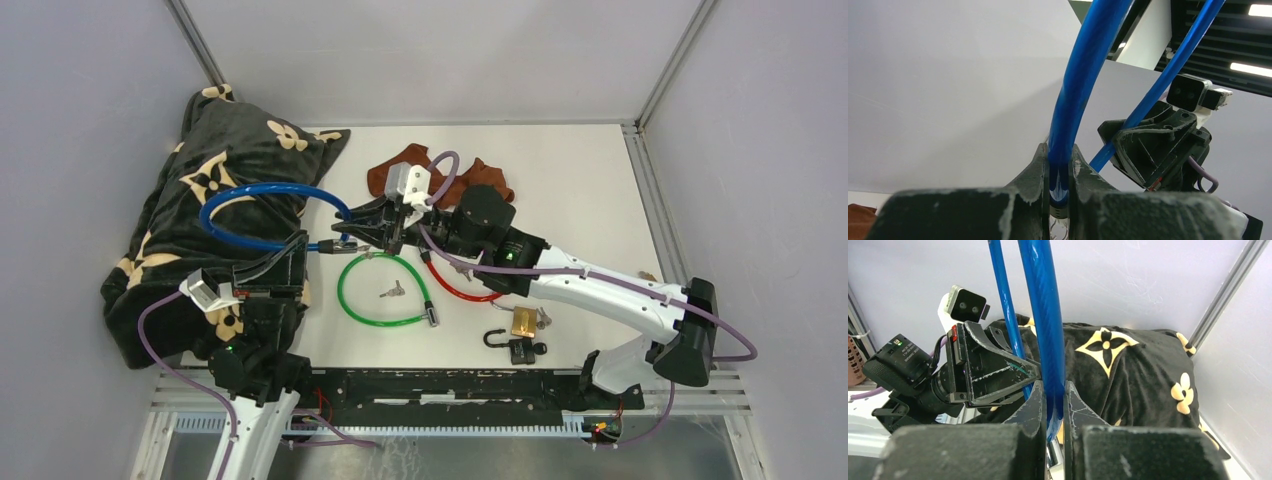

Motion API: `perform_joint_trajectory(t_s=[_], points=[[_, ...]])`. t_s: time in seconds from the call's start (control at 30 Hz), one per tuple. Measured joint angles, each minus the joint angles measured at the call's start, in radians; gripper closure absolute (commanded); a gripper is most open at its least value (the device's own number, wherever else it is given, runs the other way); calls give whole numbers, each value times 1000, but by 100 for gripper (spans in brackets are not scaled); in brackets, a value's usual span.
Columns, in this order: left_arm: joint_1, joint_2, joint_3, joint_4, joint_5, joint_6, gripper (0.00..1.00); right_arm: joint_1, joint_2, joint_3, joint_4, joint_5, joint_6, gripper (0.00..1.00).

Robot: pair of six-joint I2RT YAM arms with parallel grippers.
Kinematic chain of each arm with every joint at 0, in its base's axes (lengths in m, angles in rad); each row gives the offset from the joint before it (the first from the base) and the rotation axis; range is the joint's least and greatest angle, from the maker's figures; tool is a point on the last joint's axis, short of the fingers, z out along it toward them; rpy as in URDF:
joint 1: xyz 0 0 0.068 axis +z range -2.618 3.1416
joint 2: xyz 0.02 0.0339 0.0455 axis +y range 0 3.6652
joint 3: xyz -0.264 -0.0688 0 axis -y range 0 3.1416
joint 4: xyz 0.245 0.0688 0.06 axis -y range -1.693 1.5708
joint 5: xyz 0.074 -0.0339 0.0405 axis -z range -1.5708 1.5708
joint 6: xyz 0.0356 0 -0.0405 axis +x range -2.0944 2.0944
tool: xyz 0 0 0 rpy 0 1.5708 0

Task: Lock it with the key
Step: Lock the lock.

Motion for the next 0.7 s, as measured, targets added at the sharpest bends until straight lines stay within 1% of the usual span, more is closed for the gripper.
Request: perform_joint_trajectory(t_s=[0.17, 0.2, 0.23, 0.27, 0.33, 0.37, 0.4, 0.43, 0.47, 0.5, 0.57, 0.7], points=[[0, 0, -3, 7, 26, 0, 98, -16, -35, -57, 38, 0, 58, 100], [0, 0, -3, 7, 31, 0, 98, -17, -41, -64, 39, -1, 64, 99], [0, 0, -3, 8, 34, 0, 98, -18, -43, -66, 39, -3, 64, 92], [0, 0, -3, 8, 36, 0, 98, -18, -45, -67, 37, -4, 64, 80], [0, 0, -3, 8, 41, 0, 98, -21, -46, -68, 33, -8, 64, 44], [0, 0, -3, 8, 42, 1, 98, -23, -46, -69, 30, -11, 72, 35], [0, 0, -4, 5, 40, 4, 98, -28, -47, -69, 26, -17, 71, 28], [0, 0, -5, 3, 36, 8, 98, -36, -51, -70, 23, -23, 59, 24], [1, 0, -5, 0, 34, 11, 98, -42, -57, -72, 15, -30, 47, 21], [1, 0, -6, -2, 34, 13, 98, -49, -67, -79, 7, -32, 29, 20], [1, 0, -7, -4, 29, 15, 98, -67, -97, -108, -12, -51, -3, 22], [2, 0, -10, -4, 29, 16, 98, -112, -133, -149, -88, -159, -71, 27]])
